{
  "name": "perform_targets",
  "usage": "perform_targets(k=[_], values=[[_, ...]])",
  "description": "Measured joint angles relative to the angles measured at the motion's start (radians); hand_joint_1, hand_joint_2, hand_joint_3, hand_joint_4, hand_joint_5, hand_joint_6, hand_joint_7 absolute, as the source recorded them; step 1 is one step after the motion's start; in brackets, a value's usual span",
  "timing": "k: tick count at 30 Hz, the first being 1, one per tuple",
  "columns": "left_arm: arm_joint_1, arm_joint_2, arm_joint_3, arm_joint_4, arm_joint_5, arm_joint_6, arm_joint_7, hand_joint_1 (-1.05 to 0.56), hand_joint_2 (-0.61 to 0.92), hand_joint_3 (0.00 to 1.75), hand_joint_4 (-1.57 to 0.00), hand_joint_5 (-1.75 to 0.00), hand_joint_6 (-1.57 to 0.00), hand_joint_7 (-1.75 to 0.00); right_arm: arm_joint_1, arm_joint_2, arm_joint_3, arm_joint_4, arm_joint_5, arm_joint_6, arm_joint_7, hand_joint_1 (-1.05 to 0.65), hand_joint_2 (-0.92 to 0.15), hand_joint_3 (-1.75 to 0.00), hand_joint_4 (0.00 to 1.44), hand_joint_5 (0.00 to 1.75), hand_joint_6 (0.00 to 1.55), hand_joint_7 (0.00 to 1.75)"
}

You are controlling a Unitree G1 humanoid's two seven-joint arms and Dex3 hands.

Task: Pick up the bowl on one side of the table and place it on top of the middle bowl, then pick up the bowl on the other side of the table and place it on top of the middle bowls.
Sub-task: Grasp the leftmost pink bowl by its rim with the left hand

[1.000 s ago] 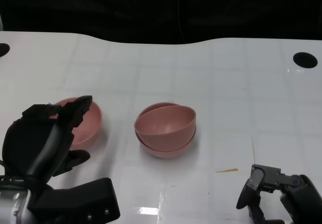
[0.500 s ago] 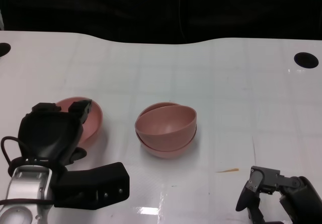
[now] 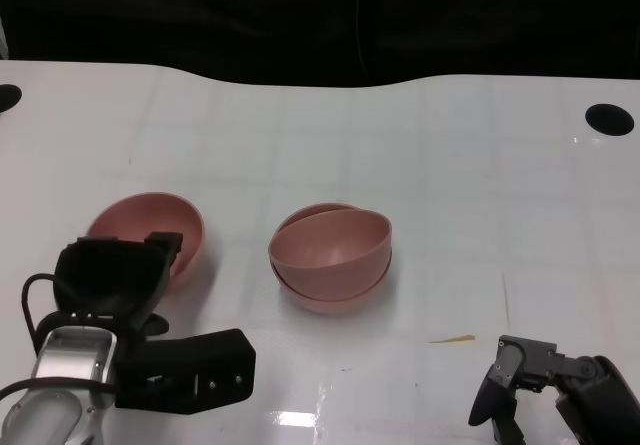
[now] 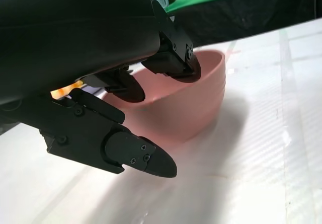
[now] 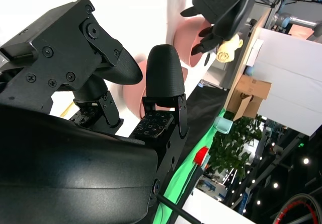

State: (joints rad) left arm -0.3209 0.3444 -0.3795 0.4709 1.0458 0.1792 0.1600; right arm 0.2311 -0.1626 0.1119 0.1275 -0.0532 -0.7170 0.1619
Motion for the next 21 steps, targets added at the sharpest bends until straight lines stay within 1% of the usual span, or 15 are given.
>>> perform_targets(k=[2, 5, 6, 7, 8, 9, 10, 11, 12, 13, 15, 17, 18, 19, 21], values=[[-0.015, 0.000, -0.012, 0.044, -0.009, -0.011, 0.021, -0.41, 0.92, 0.04, -0.78, -0.20, -0.55, -0.03, 0.000, 0.000, 0.000, 0.000, -0.002, 0.000, -0.001, -0.14, -0.37, -1.42, 0.88, 1.75, 0.81, 1.41], [-0.037, 0.001, -0.024, 0.093, -0.038, -0.038, 0.060, -0.36, 0.92, 0.19, -0.87, -0.24, -0.73, -0.09, 0.001, 0.001, 0.000, -0.005, -0.003, 0.000, -0.003, -0.14, -0.37, -1.43, 0.89, 1.75, 0.80, 1.41], [-0.044, 0.003, -0.027, 0.109, -0.045, -0.058, 0.080, -0.34, 0.92, 0.18, -0.95, -0.40, -0.91, -0.15, 0.001, 0.001, 0.000, -0.008, -0.003, 0.000, -0.003, -0.14, -0.37, -1.43, 0.89, 1.75, 0.80, 1.41], [-0.052, 0.006, -0.029, 0.126, -0.056, -0.084, 0.107, -0.35, 0.92, 0.15, -0.86, -0.78, -1.01, -0.13, 0.001, 0.001, 0.000, -0.011, -0.002, 0.000, -0.003, -0.14, -0.37, -1.43, 0.88, 1.75, 0.80, 1.41], [-0.059, 0.009, -0.030, 0.142, -0.068, -0.108, 0.133, -0.35, 0.92, 0.14, -0.79, -1.02, -1.06, -0.12, 0.001, 0.002, 0.000, -0.013, -0.002, 0.000, -0.003, -0.13, -0.37, -1.43, 0.88, 1.75, 0.80, 1.41], [-0.067, 0.012, -0.032, 0.161, -0.076, -0.127, 0.166, -0.36, 0.92, 0.11, -0.79, -1.44, -1.12, -0.12, 0.001, 0.002, 0.000, -0.013, -0.002, 0.000, -0.003, -0.13, -0.37, -1.43, 0.88, 1.75, 0.80, 1.41], [-0.073, 0.014, -0.035, 0.179, -0.080, -0.140, 0.194, -0.37, 0.92, 0.10, -0.82, -1.59, -1.14, -0.12, 0.001, 0.002, 0.000, -0.014, -0.002, 0.000, -0.003, -0.13, -0.37, -1.43, 0.88, 1.75, 0.80, 1.41], [-0.080, 0.014, -0.039, 0.197, -0.081, -0.149, 0.218, -0.35, 0.92, 0.14, -0.86, -1.67, -1.16, -0.21, 0.002, 0.002, 0.000, -0.014, -0.002, 0.000, -0.003, -0.14, -0.37, -1.43, 0.88, 1.75, 0.80, 1.41], [-0.085, 0.014, -0.044, 0.214, -0.081, -0.157, 0.238, -0.34, 0.92, 0.16, -0.88, -1.71, -1.02, -0.56, 0.002, 0.002, 0.000, -0.014, -0.004, 0.000, -0.003, -0.14, -0.36, -1.43, 0.88, 1.75, 0.80, 1.41], [-0.090, 0.014, -0.047, 0.226, -0.082, -0.163, 0.254, -0.34, 0.92, 0.17, -0.88, -1.73, -0.95, -0.73, 0.002, 0.002, 0.000, -0.014, -0.006, 0.000, -0.004, -0.14, -0.36, -1.43, 0.88, 1.75, 0.80, 1.41], [-0.099, 0.015, -0.051, 0.247, -0.084, -0.176, 0.280, -0.34, 0.92, 0.17, -0.84, -1.74, -0.85, -0.99, 0.002, 0.002, -0.001, -0.014, -0.015, 0.000, -0.006, -0.14, -0.36, -1.44, 0.88, 1.75, 0.81, 1.41], [-0.105, 0.015, -0.057, 0.255, -0.084, -0.182, 0.297, -0.32, 0.92, 0.16, -0.83, -1.75, -0.80, -1.14, 0.002, 0.002, -0.001, -0.014, -0.019, 0.000, -0.007, -0.13, -0.36, -1.44, 0.88, 1.75, 0.81, 1.41], [-0.106, 0.015, -0.058, 0.255, -0.086, -0.186, 0.304, -0.28, 0.92, 0.18, -0.83, -1.75, -0.72, -1.41, 0.002, 0.002, -0.001, -0.014, -0.019, 0.000, -0.007, -0.12, -0.36, -1.44, 0.88, 1.75, 0.81, 1.41], [-0.106, 0.015, -0.059, 0.255, -0.088, -0.190, 0.310, -0.27, 0.92, 0.21, -0.83, -1.75, -0.67, -1.57, 0.002, 0.002, -0.001, -0.014, -0.018, 0.000, -0.007, -0.12, -0.36, -1.44, 0.88, 1.75, 0.81, 1.41], [-0.106, 0.016, -0.060, 0.255, -0.093, -0.192, 0.322, -0.25, 0.92, 0.23, -0.82, -1.75, -0.63, -1.71, 0.002, 0.003, -0.001, -0.014, -0.016, 0.000, -0.006, -0.12, -0.36, -1.44, 0.88, 1.75, 0.81, 1.41]])
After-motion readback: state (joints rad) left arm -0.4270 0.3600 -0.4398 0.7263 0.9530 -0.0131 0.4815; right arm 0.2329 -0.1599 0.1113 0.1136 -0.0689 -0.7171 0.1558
